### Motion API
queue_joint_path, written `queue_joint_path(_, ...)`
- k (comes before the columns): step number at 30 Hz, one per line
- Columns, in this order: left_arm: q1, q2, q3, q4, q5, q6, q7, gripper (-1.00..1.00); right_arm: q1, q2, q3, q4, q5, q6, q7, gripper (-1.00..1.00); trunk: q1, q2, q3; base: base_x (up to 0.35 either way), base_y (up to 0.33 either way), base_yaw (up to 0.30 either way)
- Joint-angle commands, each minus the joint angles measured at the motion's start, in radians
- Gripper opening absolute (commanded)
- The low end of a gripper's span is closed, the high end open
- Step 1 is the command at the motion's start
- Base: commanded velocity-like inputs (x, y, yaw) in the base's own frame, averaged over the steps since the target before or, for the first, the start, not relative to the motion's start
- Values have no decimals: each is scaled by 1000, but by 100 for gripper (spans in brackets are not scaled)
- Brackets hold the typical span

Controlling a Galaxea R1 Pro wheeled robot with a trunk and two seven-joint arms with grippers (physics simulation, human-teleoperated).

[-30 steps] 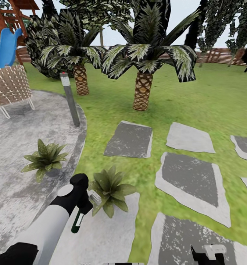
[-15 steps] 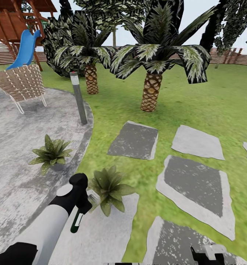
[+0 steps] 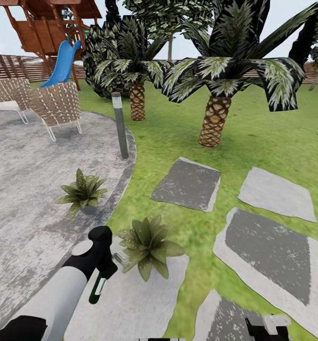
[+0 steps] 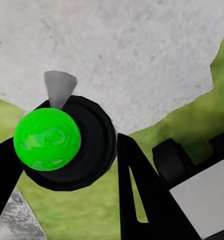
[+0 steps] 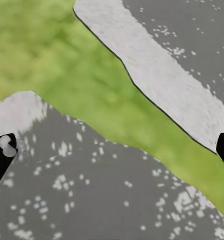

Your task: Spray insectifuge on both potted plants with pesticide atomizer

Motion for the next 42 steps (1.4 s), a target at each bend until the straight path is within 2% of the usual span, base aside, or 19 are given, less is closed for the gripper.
queue_joint_path(1, -1, 1, 1, -1, -10, 9, -9, -100, 0, 0, -8, -1, 1, -3, 9, 100, 0, 0, -1, 68, 0, 74)
queue_joint_path(4, 0, 4, 3, -1, -10, 9, 6, -100, 0, -1, -8, -1, 1, -5, 9, 100, 0, 0, -1, 22, 0, 24)
queue_joint_path(6, -1, 9, 62, -1, -9, 8, 17, -100, 0, -2, -8, -1, 1, -5, 8, 100, 0, 0, -1, 2, 0, 2)
queue_joint_path(7, -1, 8, 77, -1, -8, 7, 17, -100, 0, -2, -8, -2, 1, -4, 8, 100, 0, 0, -1, 0, 0, 0)
queue_joint_path(11, -1, 3, 91, -2, -10, 7, 19, -100, 0, -2, -8, -2, 1, -4, 9, 100, 0, 0, -1, 21, -67, 0)
queue_joint_path(24, -1, 2, 93, -2, -10, 7, 19, -100, 0, 0, -8, -1, 1, -3, 9, 100, 0, 0, -1, -42, -254, 4)
queue_joint_path(35, -1, 5, 92, 1, -11, 7, 19, -100, 0, 0, -7, -1, 2, -3, 10, 100, 0, 0, -1, -98, -255, 244)
queue_joint_path(42, 0, 7, 92, 1, -11, 7, 19, -100, 0, 0, -7, -1, 1, -3, 10, 100, 0, 0, -1, 21, -271, 32)
